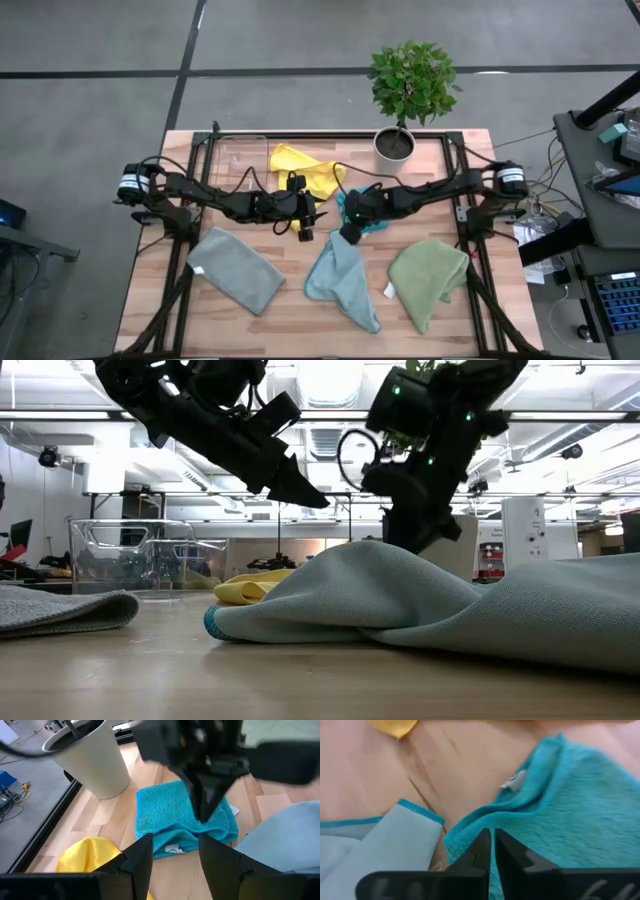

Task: Fold microfiber towels
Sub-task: Fold the blue microfiber towel

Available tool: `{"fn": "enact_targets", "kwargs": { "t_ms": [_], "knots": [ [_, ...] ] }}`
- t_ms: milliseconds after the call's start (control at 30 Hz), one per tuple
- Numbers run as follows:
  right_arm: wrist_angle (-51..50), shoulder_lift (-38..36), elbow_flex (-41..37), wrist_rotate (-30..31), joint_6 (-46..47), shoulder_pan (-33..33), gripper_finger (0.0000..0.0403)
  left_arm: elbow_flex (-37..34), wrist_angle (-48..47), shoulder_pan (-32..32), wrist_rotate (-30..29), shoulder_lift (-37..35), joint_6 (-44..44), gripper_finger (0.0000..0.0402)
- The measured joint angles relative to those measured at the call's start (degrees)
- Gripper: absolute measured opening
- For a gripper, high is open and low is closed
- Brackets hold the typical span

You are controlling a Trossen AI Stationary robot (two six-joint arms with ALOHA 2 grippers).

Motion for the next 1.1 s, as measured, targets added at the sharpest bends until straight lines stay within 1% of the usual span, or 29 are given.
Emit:
{"fn": "enact_targets", "kwargs": {
  "t_ms": [167, 300, 467, 533, 733, 867, 1100],
  "knots": [
    [3.61, 3.53, 0.02, -5.30, -0.39, 0.40, 0.0011, 0.00, -0.04, 0.01, 0.00, 0.00, 0.00, 0.0143],
    [3.21, 3.68, 0.02, -5.57, -0.41, 0.35, 0.0009, 0.00, -0.07, -0.01, 0.00, 0.00, 0.00, 0.0143],
    [2.83, 0.51, 0.02, -5.51, -0.59, -0.68, 0.0009, 0.00, -0.31, -0.04, 0.00, 0.00, -0.02, 0.0143],
    [2.71, -0.57, 0.04, -4.79, -1.15, -1.34, 0.0009, 0.00, -0.50, -0.02, 0.00, 0.00, -0.01, 0.0143],
    [3.01, -2.10, 0.04, 1.29, -3.10, -3.83, 0.0009, 0.00, -0.49, 0.02, 0.00, 0.00, 0.00, 0.0143],
    [4.98, -0.33, 0.05, 2.65, -4.02, -5.78, 0.0009, 0.00, -0.49, 0.02, 0.00, 0.00, -0.01, 0.0143],
    [10.46, 5.16, 0.04, 5.04, -5.75, -7.62, 0.0009, -0.02, -0.47, 0.02, 0.00, 0.00, 0.00, 0.0143]
  ]
}}
